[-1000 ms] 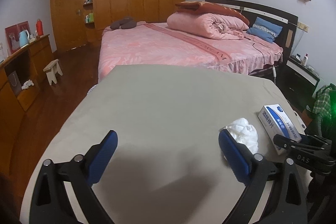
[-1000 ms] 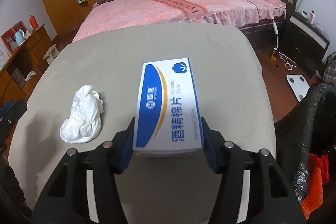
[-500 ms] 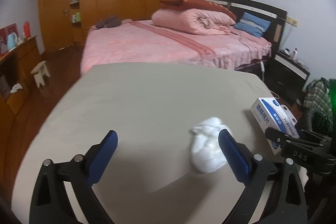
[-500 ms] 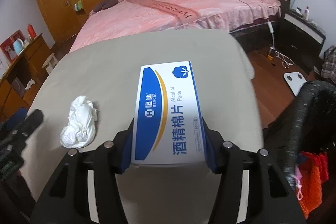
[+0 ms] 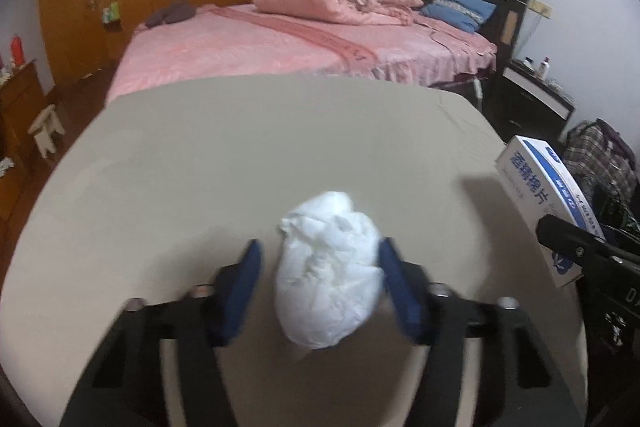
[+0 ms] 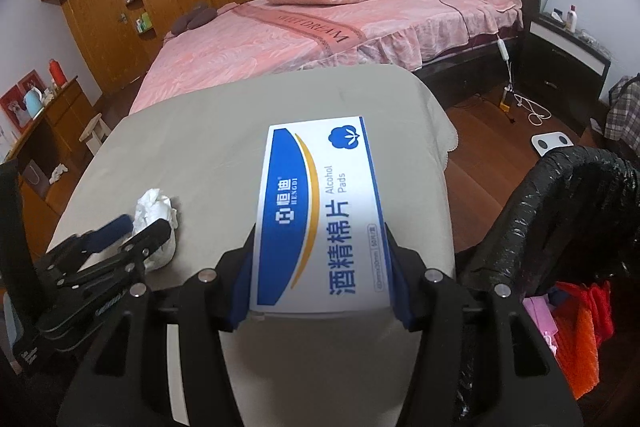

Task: Collect trash
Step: 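Grasp the white-blue alcohol pad box with the right tool while the left tool grasps the white tissue, then carry the box and tissue over the black bin and open both tools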

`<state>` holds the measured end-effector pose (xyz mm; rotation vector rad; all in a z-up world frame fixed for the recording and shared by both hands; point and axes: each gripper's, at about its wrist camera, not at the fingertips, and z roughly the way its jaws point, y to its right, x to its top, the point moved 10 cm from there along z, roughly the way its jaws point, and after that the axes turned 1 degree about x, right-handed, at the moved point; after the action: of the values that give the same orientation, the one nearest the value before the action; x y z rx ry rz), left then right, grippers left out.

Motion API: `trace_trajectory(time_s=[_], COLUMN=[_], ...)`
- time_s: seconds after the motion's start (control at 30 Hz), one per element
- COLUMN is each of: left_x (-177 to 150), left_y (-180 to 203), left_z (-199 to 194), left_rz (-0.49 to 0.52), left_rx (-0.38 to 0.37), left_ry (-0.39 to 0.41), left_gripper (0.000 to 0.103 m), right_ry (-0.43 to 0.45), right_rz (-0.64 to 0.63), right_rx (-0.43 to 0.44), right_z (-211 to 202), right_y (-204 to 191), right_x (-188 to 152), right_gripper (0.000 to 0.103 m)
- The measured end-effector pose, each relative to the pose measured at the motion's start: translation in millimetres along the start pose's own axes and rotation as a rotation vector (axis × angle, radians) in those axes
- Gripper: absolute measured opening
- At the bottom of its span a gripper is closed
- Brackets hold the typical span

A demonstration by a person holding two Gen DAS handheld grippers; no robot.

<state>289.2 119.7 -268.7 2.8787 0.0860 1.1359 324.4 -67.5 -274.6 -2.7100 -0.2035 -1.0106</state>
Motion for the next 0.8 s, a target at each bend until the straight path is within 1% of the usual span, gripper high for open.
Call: trace_trajectory(time_s=[0.1,0.2,0.43,0.53,0.8], left_x=[1,2,16,20,24], left_y=[6,5,5,8,25], left_z=[-5,-13,-51,-70,-113], left_rz=[0.029,-0.005,-0.018,-0.001,0.010], left_rx=[0.011,-0.005,0.009,0.031,0.026], left_ry=[0.017,0.030,0.096,0.114,0.155], left_gripper=[0.031,0.026,0.025,0.025,0.025], right_ry=[-0.002,0.009,0.050,0.064,0.109], right_rz=[0.008,0.007,-0.012,-0.015,-0.025], right_rx=[0.006,0.010,0.014,0.019,0.035], right_z=[-2,-10,-37,-52,-99], right_y=[0,0,-3,-3,-1], right_x=[-1,1,10,14,18], right_gripper=[0.054,0.054,0.054,0.054,0.054])
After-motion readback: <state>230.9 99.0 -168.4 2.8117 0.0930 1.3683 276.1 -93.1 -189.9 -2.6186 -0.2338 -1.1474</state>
